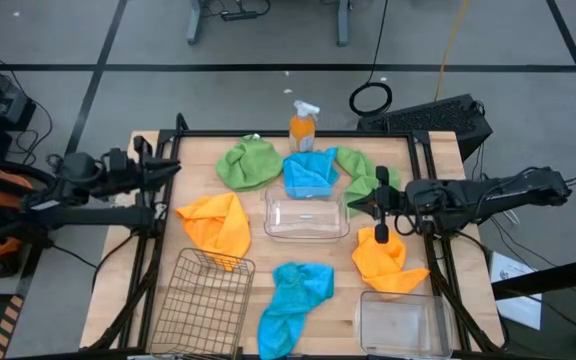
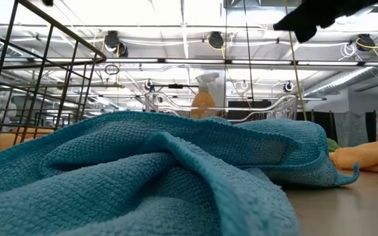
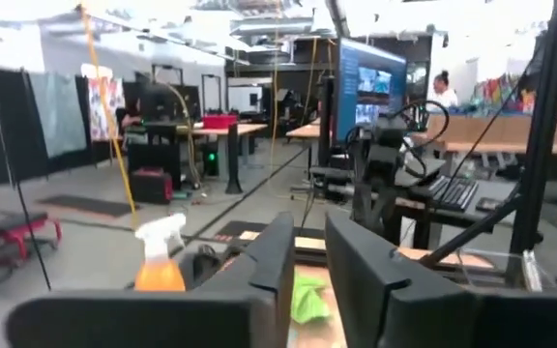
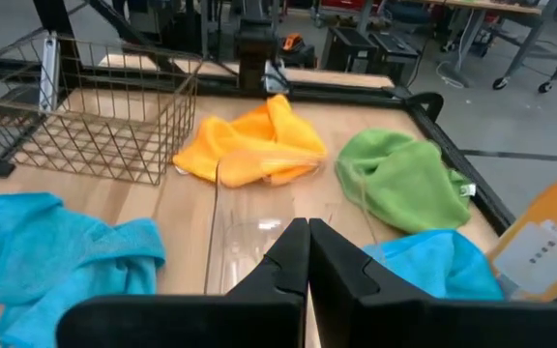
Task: Sort microfiber towel by color & place in baskets
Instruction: Put the right green towel into the top transparent bin
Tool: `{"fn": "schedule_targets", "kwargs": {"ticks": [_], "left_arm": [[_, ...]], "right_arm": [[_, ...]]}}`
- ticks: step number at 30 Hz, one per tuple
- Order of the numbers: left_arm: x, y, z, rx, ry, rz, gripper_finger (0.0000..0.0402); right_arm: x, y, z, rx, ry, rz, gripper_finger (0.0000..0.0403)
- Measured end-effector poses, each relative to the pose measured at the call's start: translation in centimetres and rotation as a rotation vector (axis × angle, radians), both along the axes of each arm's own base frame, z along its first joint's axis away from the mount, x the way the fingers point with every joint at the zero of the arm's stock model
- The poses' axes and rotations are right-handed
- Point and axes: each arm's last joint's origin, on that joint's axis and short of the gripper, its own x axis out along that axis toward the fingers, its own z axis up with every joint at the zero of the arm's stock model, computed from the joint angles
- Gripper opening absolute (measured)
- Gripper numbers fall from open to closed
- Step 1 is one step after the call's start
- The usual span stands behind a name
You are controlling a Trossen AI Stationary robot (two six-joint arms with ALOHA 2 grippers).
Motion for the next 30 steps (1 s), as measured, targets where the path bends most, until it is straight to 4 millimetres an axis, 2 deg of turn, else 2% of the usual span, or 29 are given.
{"fn": "schedule_targets", "kwargs": {"ticks": [3,6,10,15,20,23,30], "left_arm": [[0.9,0.1,1.8,0.056,0.023,0.003,0.0084],[2.4,0.1,2.7,0.100,0.064,-0.023,0.0086],[5.0,0.1,2.1,0.127,0.162,-0.096,0.0084],[7.7,0.2,1.0,0.114,0.273,-0.151,0.0075],[9.5,0.2,0.1,0.104,0.339,-0.185,0.0060],[10.0,0.2,0.1,0.108,0.338,-0.197,0.0046],[10.0,0.1,-0.1,0.123,0.360,-0.204,0.0005]], "right_arm": [[0.1,0.0,-1.2,-0.002,-0.005,0.001,0.0000],[0.1,0.0,-2.6,-0.015,-0.001,0.006,0.0000],[0.1,0.0,-2.9,-0.034,0.001,0.005,0.0000],[0.1,0.0,-2.8,0.023,-0.023,-0.011,0.0000],[0.2,0.0,-2.7,0.097,-0.039,-0.031,0.0000],[0.1,0.0,-1.9,0.116,-0.037,-0.037,0.0000],[-0.7,0.1,2.8,0.156,0.056,-0.055,0.0000]]}}
